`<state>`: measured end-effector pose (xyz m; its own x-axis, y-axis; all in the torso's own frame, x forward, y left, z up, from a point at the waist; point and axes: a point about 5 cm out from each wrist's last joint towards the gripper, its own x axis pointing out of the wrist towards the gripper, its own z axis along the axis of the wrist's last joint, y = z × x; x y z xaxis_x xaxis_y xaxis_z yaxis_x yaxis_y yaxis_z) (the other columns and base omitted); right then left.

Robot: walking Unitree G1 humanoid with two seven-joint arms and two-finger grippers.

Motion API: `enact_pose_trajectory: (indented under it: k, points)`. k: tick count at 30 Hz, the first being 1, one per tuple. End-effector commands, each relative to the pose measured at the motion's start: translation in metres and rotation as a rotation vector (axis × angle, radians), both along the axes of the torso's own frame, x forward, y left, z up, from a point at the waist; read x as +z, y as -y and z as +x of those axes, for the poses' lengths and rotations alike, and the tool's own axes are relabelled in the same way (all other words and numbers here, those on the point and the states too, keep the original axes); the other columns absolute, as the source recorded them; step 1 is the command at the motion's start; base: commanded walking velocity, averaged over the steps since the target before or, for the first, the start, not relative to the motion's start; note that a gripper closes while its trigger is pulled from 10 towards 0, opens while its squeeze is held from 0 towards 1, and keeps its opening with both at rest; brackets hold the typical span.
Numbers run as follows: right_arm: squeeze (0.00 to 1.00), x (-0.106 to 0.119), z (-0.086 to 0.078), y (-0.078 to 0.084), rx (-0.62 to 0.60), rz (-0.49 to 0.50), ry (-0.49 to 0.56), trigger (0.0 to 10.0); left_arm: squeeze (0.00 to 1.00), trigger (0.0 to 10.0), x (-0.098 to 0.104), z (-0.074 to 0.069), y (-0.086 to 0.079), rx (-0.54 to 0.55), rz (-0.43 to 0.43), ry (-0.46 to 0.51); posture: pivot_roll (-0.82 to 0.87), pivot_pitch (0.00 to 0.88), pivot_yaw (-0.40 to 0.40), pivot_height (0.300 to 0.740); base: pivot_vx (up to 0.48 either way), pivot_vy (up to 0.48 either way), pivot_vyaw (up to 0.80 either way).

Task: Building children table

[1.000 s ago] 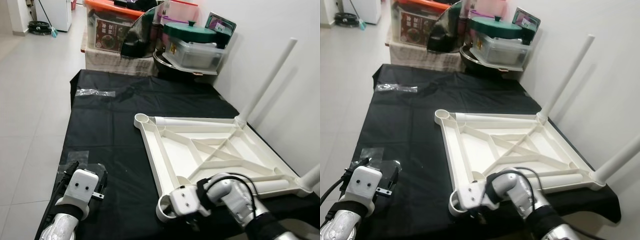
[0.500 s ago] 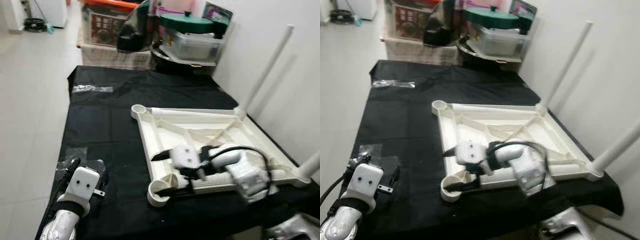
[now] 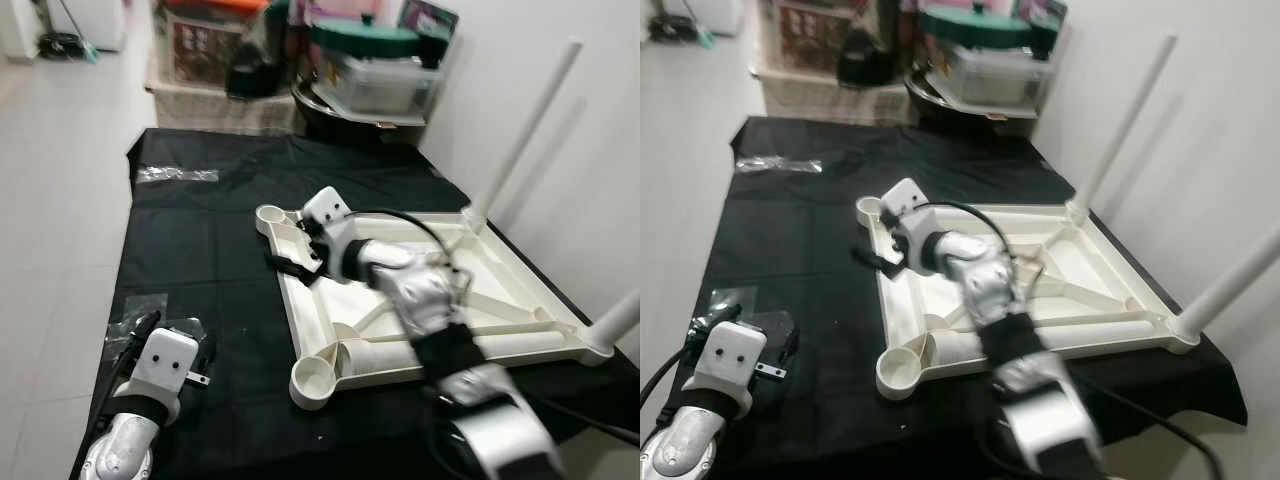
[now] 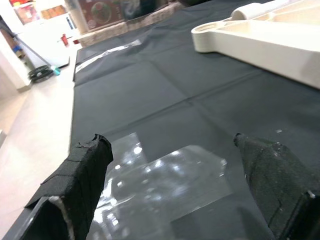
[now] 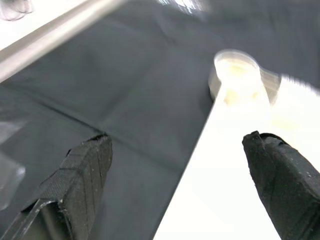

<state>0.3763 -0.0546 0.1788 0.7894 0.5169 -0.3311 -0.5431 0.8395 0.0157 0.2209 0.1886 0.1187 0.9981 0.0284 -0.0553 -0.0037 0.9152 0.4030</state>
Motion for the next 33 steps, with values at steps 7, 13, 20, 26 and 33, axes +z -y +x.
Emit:
enact_pose_trajectory:
  k: [7, 13, 20, 26, 33]
  points:
    - [0.00, -0.053, -0.008, 0.001, -0.262, 0.076, -0.285, 10.0, 0.00, 10.0, -0.001, 0.001, -0.003, 0.007, 0.003, 0.004, 0.08, 0.000, -0.204, 0.740, 0.000, 0.000, 0.00]
    - [0.00, -0.069, -0.014, -0.005, -0.267, 0.065, -0.373, 10.0, 0.00, 10.0, -0.001, 0.004, -0.003, 0.008, 0.004, 0.011, 0.08, 0.000, -0.202, 0.740, 0.000, 0.000, 0.00]
    - [0.00, -0.082, -0.023, -0.023, -0.178, 0.066, -0.420, 0.0, 0.00, 10.0, -0.001, 0.009, -0.004, 0.002, 0.010, 0.018, 0.08, 0.000, -0.193, 0.740, 0.000, 0.000, 0.00]
    - [0.00, -0.093, -0.032, -0.034, -0.057, -0.045, -0.366, 0.0, 0.00, 10.0, 0.000, 0.011, -0.004, 0.001, 0.023, 0.026, 0.09, 0.000, -0.200, 0.740, 0.000, 0.000, 0.00]
    - [0.00, -0.093, -0.031, -0.035, -0.020, -0.063, -0.336, 0.0, 0.00, 10.0, -0.002, 0.009, -0.006, 0.007, 0.031, 0.022, 0.09, 0.000, -0.198, 0.740, 0.000, 0.000, 0.00]
